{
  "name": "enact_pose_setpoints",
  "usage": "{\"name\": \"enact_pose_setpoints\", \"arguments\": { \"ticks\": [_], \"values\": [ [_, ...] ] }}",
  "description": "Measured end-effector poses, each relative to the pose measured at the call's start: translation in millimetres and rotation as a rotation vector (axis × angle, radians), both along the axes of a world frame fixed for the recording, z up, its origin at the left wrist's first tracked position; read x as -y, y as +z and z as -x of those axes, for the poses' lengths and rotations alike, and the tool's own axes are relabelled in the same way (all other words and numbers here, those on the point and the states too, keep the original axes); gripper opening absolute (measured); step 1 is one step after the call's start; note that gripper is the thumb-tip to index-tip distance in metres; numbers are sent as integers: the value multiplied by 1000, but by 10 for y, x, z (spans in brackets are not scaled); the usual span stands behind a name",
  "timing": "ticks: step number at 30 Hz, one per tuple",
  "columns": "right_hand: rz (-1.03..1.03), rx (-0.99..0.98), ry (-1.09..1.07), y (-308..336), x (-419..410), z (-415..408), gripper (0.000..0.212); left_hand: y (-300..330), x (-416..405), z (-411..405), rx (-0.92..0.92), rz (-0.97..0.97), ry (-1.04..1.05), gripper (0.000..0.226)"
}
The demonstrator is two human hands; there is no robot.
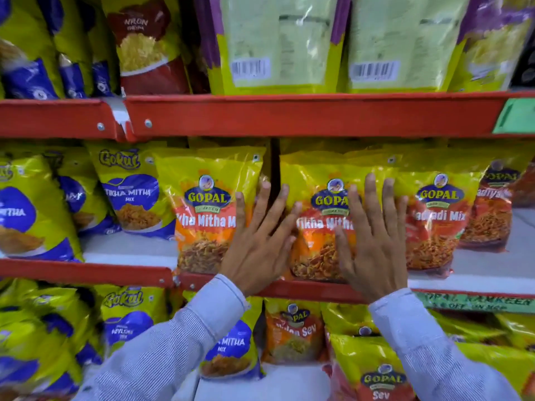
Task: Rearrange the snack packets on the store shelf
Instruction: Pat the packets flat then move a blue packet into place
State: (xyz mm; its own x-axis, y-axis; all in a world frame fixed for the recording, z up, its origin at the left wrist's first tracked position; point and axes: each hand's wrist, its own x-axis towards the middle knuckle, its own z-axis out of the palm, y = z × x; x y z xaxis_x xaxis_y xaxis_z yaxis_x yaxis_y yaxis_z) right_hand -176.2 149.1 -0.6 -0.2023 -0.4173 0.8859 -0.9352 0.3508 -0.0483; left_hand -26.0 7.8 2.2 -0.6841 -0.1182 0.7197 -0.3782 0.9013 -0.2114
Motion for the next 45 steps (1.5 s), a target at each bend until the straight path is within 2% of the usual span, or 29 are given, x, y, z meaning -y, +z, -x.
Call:
{"name": "enact_pose_setpoints", "arguments": {
  "ticks": [4, 7, 9, 12, 15, 18, 21, 24, 27, 32, 36, 39, 45],
  "values": [
    [-46, -103, 266, -740, -22, -387, 50, -680, 104, -676, -82, -21, -226, 26],
    [-183, -46, 469, -1412, 11, -670, 34, -1328, 237, -1226, 21, -126, -234, 11],
    [-336, 68, 502, -1768, 89, -867, 27, -1707, 333, -1493, 95, -308, -170, 9],
    [-564, 489, 418, -2241, 334, -1083, 28, -2187, 542, -1742, 164, -767, 47, 27],
    [-698, 912, 382, -2599, 616, -1146, 52, -2602, 812, -1798, 155, -1108, 191, 70],
    [-784, 1116, 346, -2771, 918, -1133, 61, -2761, 1019, -1685, 148, -1398, 96, 99],
    [-777, 1211, 276, -2888, 1058, -1078, 68, -2945, 1180, -1573, 187, -1578, 46, 99],
    [-654, 1314, 288, -2892, 1056, -1144, 51, -3073, 1180, -1584, 122, -1620, 62, 76],
    [-578, 1332, 330, -2767, 931, -1276, 57, -3014, 1039, -1679, 11, -1602, 26, 58],
    [-437, 1229, 432, -2203, 651, -1575, 56, -2430, 848, -2081, -166, -1505, -91, 49],
    [-312, 1200, 575, -1523, 639, -1789, 47, -1779, 846, -2410, -305, -1432, -172, 55],
    [-233, 1197, 696, -1016, 779, -1900, 55, -1275, 936, -2560, -405, -1367, -243, 55],
    [-125, 1050, 804, -404, 1387, -2302, 54, -700, 1388, -2866, -617, -1287, -303, 47]
  ]
}}
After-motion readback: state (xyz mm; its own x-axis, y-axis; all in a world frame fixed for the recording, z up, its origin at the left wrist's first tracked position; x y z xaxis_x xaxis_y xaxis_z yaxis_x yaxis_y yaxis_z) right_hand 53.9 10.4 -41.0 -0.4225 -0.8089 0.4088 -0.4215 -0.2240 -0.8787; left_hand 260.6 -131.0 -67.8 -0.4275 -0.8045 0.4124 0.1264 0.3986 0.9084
